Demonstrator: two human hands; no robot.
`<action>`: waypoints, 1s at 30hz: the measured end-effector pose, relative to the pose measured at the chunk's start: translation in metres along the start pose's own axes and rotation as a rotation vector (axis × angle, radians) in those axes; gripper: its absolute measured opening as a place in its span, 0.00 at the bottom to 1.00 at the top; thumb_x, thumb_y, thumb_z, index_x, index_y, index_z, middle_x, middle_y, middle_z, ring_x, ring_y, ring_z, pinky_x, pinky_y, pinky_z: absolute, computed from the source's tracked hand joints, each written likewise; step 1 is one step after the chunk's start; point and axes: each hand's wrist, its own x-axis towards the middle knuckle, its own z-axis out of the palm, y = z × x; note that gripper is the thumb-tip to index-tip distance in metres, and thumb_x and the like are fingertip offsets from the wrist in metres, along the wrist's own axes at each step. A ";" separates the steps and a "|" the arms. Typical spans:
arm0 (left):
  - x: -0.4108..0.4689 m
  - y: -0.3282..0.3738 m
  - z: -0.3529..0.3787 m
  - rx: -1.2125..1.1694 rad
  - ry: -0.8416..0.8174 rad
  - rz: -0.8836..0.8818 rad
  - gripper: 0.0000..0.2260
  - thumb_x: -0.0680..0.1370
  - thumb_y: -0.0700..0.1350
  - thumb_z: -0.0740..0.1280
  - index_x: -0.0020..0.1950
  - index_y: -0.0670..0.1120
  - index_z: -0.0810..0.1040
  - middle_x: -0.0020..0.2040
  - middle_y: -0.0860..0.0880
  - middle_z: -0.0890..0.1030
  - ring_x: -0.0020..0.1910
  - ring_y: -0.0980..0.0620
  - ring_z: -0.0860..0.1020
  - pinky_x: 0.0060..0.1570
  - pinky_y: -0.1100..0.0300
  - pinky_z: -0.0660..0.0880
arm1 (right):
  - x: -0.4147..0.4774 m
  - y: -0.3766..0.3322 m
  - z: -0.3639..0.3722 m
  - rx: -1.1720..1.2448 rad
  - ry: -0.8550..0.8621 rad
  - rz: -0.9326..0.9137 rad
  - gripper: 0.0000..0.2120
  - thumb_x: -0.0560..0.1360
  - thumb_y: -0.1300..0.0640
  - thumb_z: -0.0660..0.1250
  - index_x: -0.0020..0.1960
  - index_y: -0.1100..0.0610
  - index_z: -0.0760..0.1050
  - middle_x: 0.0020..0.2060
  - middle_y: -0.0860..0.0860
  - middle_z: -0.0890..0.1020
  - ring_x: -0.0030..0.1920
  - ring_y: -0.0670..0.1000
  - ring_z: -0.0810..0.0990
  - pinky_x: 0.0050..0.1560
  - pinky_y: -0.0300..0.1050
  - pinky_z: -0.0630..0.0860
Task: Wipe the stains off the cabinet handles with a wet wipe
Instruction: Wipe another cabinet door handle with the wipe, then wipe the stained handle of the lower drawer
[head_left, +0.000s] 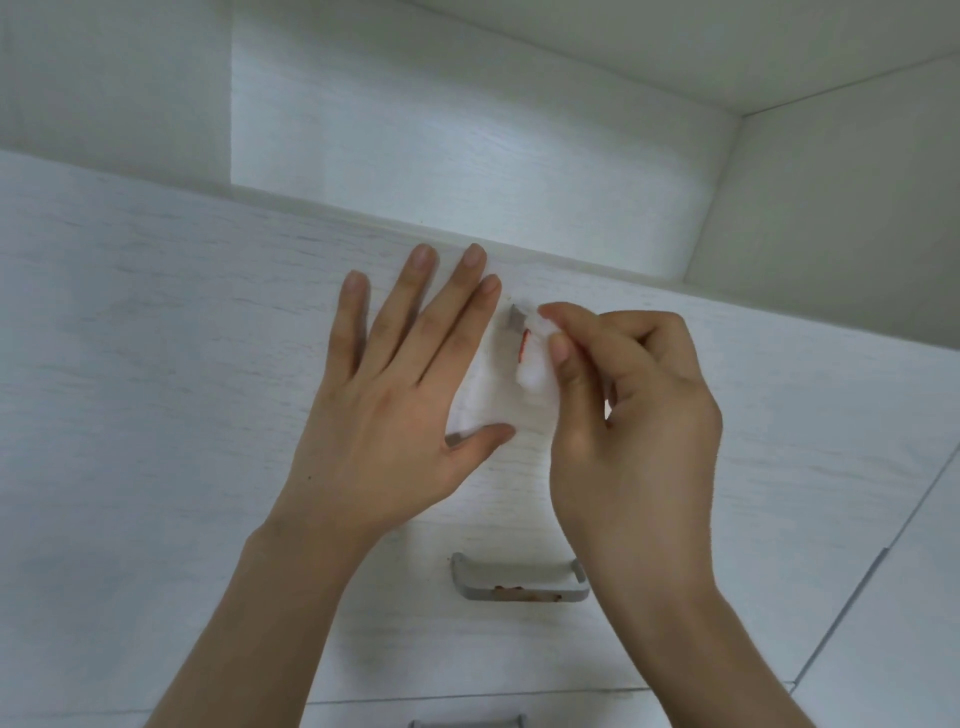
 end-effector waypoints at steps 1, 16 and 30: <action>0.000 0.000 0.000 0.003 0.002 0.000 0.38 0.72 0.62 0.66 0.75 0.42 0.61 0.76 0.45 0.59 0.76 0.44 0.55 0.73 0.42 0.46 | -0.001 0.000 -0.001 -0.008 -0.008 -0.015 0.09 0.76 0.62 0.65 0.53 0.55 0.81 0.41 0.43 0.71 0.42 0.34 0.71 0.45 0.20 0.66; -0.001 0.000 -0.003 0.009 -0.044 0.009 0.40 0.71 0.61 0.65 0.76 0.42 0.58 0.77 0.45 0.57 0.76 0.43 0.52 0.73 0.43 0.43 | -0.011 0.028 -0.016 0.196 0.267 0.301 0.08 0.71 0.58 0.71 0.43 0.44 0.80 0.42 0.43 0.81 0.39 0.41 0.78 0.42 0.30 0.72; -0.079 0.012 -0.004 0.058 -0.116 -0.004 0.27 0.83 0.56 0.53 0.75 0.39 0.58 0.75 0.41 0.58 0.74 0.41 0.56 0.72 0.40 0.50 | -0.065 0.069 -0.036 0.194 0.210 0.606 0.04 0.74 0.54 0.69 0.47 0.48 0.81 0.38 0.47 0.80 0.31 0.41 0.73 0.34 0.25 0.69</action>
